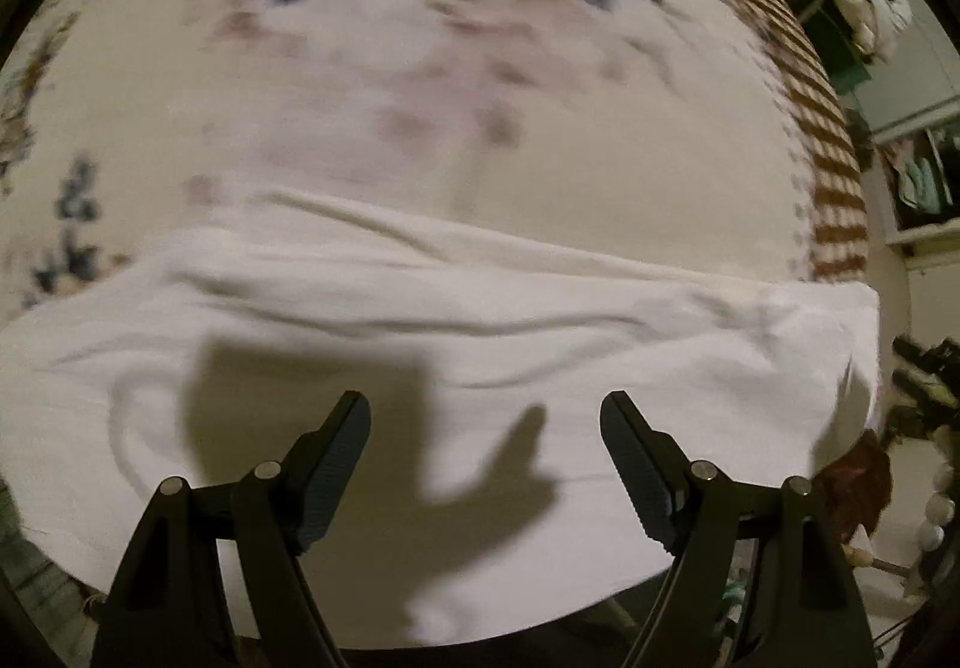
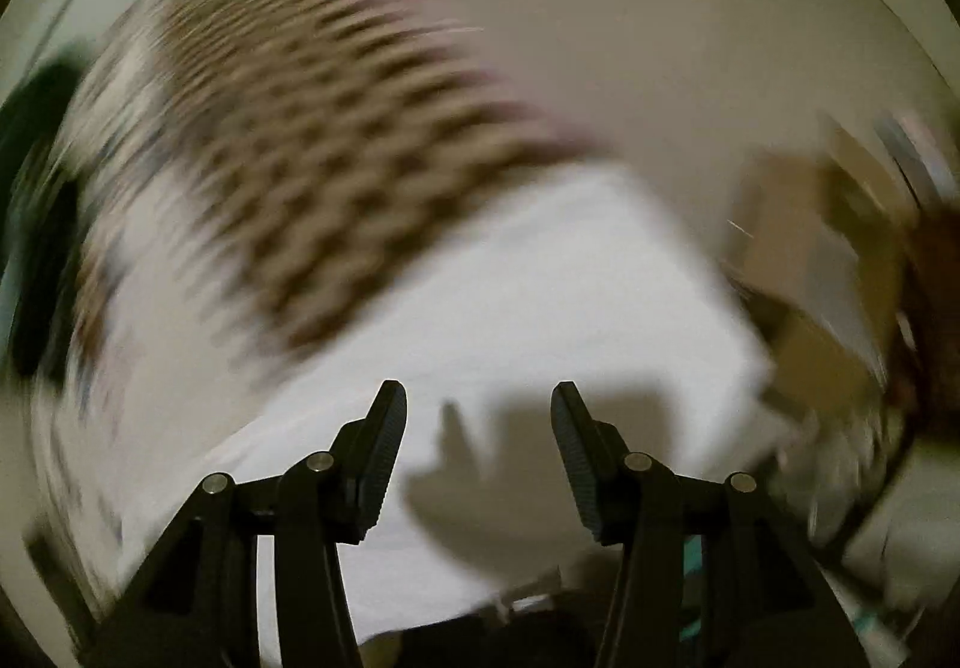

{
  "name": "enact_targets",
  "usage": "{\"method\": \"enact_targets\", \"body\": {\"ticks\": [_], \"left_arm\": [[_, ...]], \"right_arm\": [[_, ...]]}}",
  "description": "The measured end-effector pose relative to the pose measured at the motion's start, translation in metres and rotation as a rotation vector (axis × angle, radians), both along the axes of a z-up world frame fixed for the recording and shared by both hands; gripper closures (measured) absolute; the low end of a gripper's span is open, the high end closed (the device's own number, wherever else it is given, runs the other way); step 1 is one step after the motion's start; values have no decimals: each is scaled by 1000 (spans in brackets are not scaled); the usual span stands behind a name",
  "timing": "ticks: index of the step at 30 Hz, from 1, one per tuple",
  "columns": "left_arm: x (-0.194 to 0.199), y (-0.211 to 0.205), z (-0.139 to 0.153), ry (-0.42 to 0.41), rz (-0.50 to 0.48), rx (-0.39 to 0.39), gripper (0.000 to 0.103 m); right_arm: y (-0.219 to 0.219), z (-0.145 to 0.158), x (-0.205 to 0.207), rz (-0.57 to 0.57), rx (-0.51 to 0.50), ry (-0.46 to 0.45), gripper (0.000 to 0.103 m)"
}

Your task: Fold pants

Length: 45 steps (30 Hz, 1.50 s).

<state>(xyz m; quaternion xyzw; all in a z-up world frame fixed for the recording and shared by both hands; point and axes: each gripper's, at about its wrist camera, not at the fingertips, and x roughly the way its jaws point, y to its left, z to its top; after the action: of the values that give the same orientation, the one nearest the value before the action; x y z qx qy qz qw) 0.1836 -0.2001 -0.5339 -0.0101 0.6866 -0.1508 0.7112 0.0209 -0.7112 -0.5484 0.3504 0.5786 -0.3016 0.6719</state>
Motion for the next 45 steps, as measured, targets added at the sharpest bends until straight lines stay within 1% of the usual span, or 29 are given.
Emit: {"method": "enact_targets", "body": {"ticks": [2,4,5,7,8,9,10,11,12,13,14,15,18,20,22,24,25,26,27,28,29,30,31,33,34,35,39,42,45], "left_arm": [[-3,-28,-4,7,-22,-18,25],[-8,-47,-12,3,-48,-18,25],[-1,-53,-16,4,-58,-11,25],[0,-63,-38,23,-81,39,25],[0,-66,-45,23,-84,44,20],[2,-69,-45,12,-84,28,8],[2,-71,-45,12,-88,26,5],[1,-76,-47,17,-98,46,5],[1,-79,-48,19,-108,64,3],[0,-81,-50,22,-110,67,1],[1,-85,-51,23,-112,75,0],[1,-88,-53,27,-114,87,0],[0,-95,-56,31,-118,125,0],[-2,-114,-63,29,-116,135,0],[-4,-118,-64,17,-109,140,0],[-3,-125,-64,-9,-109,143,0],[-4,-127,-65,-14,-111,144,0],[-5,-128,-66,-16,-109,145,0],[-9,-127,-67,-17,-108,146,0],[-13,-127,-67,-19,-107,145,0],[-21,-129,-67,-22,-106,145,0],[-19,-133,-69,-23,-106,147,0],[-16,-124,-64,-23,-106,147,0],[-20,-129,-65,-20,-106,149,0],[-17,-129,-66,-17,-106,149,0],[-14,-118,-62,-14,-108,150,0],[-11,-125,-66,2,-109,154,0],[-7,-125,-65,11,-105,159,0],[-7,-125,-64,11,-100,165,0]], "right_arm": [[-45,-8,-45,-137,17,0,50],[-74,-17,-78,-233,31,-13,50],[-82,-21,-88,-247,41,-23,50],[-92,-32,-99,-259,60,-30,50],[-91,-41,-98,-257,70,-28,50],[-97,-48,-102,-257,89,-31,50],[-85,-55,-91,-259,105,-40,50],[-81,-64,-86,-263,126,-52,50],[-84,-70,-87,-267,155,-74,53],[-74,-73,-82,-264,162,-78,60],[-68,-77,-79,-261,158,-82,86],[-67,-72,-80,-257,107,-75,90],[-53,-54,-77,-247,44,-98,93],[-52,-55,-81,-253,49,-92,92],[-55,-72,-83,-245,91,-29,89],[-62,-90,-91,-279,162,-12,64],[-65,-95,-95,-296,193,-29,60],[-67,-95,-102,-315,226,-93,46],[-68,-95,-108,-329,263,-164,29],[-67,-98,-113,-338,314,-231,20],[-65,-103,-117,-341,363,-273,13],[-62,-111,-120,-353,404,-297,13],[-58,-120,-123,-367,441,-310,13],[-51,-131,-127,-406,472,-335,15],[-49,-130,-128,-418,470,-367,20],[-47,-127,-129,-431,455,-405,37],[-42,-105,-131,-462,361,-556,51],[-40,-99,-123,-441,364,-630,51],[-39,-103,-105,-373,370,-603,50]]}}
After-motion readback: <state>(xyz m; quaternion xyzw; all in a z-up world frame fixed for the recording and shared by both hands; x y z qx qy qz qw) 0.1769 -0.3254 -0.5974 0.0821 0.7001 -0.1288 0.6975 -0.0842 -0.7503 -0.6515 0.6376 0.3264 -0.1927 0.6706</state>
